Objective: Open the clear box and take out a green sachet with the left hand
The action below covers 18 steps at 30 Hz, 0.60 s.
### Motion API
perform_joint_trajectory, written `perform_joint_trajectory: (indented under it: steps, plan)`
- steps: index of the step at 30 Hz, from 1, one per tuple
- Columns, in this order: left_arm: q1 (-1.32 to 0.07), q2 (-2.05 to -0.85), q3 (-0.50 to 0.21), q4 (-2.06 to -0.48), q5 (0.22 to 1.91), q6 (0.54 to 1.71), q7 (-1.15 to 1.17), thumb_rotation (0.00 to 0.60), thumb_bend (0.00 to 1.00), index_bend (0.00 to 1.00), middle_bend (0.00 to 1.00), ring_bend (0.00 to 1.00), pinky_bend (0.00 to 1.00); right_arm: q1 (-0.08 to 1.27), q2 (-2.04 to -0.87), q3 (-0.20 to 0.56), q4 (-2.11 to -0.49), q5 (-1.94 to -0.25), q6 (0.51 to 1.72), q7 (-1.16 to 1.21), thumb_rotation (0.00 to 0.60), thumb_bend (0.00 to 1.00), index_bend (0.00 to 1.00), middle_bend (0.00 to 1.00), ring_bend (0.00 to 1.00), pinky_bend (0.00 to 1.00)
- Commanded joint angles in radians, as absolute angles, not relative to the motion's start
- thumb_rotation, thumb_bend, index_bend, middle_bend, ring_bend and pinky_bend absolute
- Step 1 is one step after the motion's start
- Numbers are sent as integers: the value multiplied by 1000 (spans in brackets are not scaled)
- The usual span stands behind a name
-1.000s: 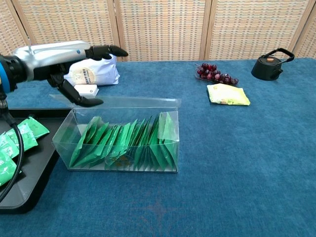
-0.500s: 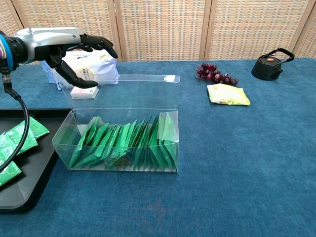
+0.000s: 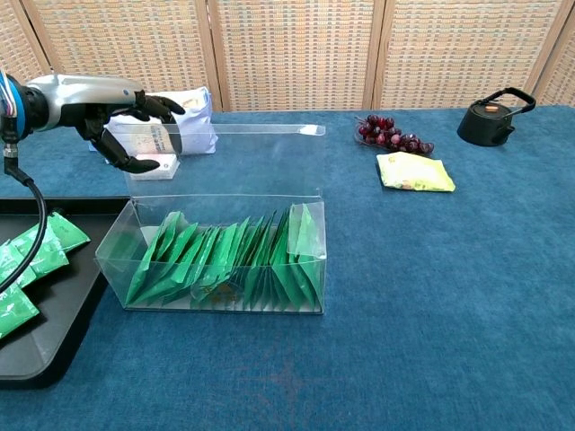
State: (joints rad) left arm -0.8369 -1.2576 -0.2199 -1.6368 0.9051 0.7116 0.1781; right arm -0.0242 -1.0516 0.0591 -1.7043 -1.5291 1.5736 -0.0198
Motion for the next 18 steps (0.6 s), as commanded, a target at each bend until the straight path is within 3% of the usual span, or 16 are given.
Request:
perform_joint_trajectory:
  steps: [1,18]
  plan:
    - [-851,-1242,-202,-1632,882,670,169,600,515,423,0,0,0,-24,-1052,58,-1705,-1529,1571,-18,600,0,0,0,0,0]
    - [-890,-1210,-170,-1637,836,603,113,600,619,516,0,0,0,-21,-1053,57,-1703,-1526,1567,-20,600,0,0,0,0,0]
